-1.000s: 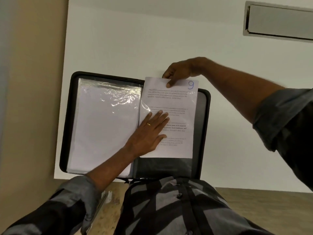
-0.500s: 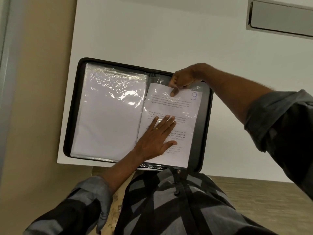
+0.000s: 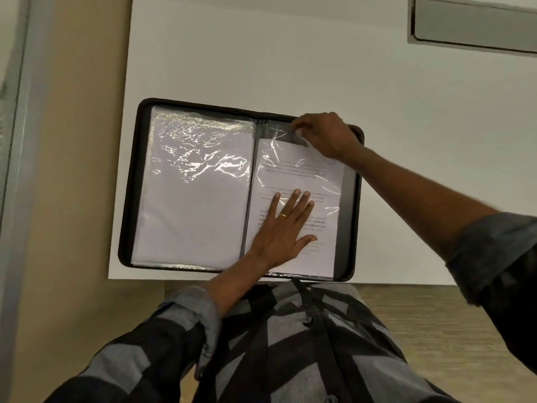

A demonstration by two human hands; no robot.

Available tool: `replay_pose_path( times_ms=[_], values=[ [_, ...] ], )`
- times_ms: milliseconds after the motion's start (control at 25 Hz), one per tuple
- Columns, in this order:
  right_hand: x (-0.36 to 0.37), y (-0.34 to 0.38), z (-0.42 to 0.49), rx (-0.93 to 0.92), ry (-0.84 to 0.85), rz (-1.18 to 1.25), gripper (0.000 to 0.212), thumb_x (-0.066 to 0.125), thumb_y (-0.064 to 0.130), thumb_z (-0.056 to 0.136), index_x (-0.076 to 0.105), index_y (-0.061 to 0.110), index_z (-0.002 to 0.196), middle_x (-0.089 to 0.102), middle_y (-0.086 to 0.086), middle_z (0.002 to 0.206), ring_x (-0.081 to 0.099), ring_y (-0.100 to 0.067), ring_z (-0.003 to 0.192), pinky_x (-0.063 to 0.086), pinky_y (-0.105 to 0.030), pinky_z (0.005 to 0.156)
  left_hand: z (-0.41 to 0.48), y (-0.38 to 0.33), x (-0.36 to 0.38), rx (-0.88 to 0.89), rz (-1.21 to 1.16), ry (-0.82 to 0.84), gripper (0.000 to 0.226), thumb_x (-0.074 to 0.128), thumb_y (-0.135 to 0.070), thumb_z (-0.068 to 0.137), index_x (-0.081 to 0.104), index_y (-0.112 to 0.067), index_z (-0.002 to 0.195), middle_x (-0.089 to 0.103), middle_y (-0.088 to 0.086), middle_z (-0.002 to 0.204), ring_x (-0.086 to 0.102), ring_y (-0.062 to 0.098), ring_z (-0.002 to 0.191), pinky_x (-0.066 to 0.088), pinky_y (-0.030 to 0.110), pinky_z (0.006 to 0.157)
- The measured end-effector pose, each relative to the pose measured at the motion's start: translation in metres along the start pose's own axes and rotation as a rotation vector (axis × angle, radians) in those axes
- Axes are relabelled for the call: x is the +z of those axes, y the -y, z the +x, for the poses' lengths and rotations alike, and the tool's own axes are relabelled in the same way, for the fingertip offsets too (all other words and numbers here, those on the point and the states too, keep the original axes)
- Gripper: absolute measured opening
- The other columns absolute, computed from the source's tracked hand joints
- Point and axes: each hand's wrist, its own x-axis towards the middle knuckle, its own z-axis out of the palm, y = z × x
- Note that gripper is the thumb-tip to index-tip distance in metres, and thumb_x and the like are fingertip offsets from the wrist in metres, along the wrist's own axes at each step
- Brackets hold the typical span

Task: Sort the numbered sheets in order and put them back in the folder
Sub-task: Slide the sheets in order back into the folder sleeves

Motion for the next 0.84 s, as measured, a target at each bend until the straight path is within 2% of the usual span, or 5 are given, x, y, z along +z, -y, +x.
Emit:
replay_pose_path(
  times_ms=[200, 360, 560, 720, 840],
  values=[
    [0.012, -0.023, -0.078, -0.060, -0.414, -0.009, 0.032, 0.050, 0.017, 0.105, 0.064, 0.012, 0.134, 0.067, -0.004, 0.133, 0.059, -0.021, 0.122, 0.031, -0.026, 0.115, -0.003, -0.040, 0.007, -0.001, -0.059, 0.053, 0.085, 0.027, -0.069, 0.101, 0.012, -0.015, 0.164, -0.003, 0.008, 0.172, -0.012, 0.025, 0.158, -0.004, 0.059, 0.125],
    [0.035, -0.050, -0.133, 0.058, -0.383, 0.043, 0.038, 0.044, 0.021, 0.106, 0.055, 0.012, 0.142, 0.057, -0.009, 0.145, 0.053, -0.029, 0.132, 0.037, -0.048, 0.116, -0.010, -0.057, 0.019, -0.023, -0.012, 0.055, 0.078, 0.031, -0.063, 0.104, 0.012, -0.017, 0.164, -0.004, 0.006, 0.172, -0.013, 0.026, 0.157, -0.005, 0.058, 0.125],
    [0.065, -0.057, -0.195, 0.106, -0.357, 0.093, 0.043, 0.040, 0.022, 0.109, 0.045, 0.013, 0.150, 0.047, -0.010, 0.154, 0.044, -0.026, 0.141, 0.032, -0.042, 0.122, -0.010, -0.057, 0.013, -0.051, -0.132, -0.031, 0.054, 0.033, -0.043, 0.110, 0.030, -0.024, 0.160, 0.016, 0.000, 0.170, 0.004, 0.020, 0.158, 0.004, 0.055, 0.127],
    [0.083, -0.040, -0.235, 0.174, -0.370, 0.229, 0.051, 0.044, 0.018, 0.108, 0.032, 0.011, 0.157, 0.034, -0.010, 0.163, 0.034, -0.024, 0.148, 0.029, -0.036, 0.123, -0.020, -0.068, -0.010, -0.202, -0.534, -0.174, 0.048, 0.033, -0.040, 0.111, 0.031, -0.033, 0.159, 0.021, -0.008, 0.169, 0.006, 0.009, 0.157, 0.009, 0.049, 0.128],
    [0.091, -0.011, -0.239, 0.076, -0.269, 0.289, 0.058, 0.046, 0.029, 0.108, 0.025, 0.013, 0.160, 0.037, -0.011, 0.161, 0.042, -0.026, 0.143, 0.034, -0.037, 0.120, -0.040, -0.077, -0.039, -0.312, -0.961, -0.339, 0.048, 0.042, -0.035, 0.110, 0.032, -0.039, 0.157, 0.024, -0.015, 0.167, 0.017, 0.005, 0.155, 0.022, 0.039, 0.127]
  ],
)
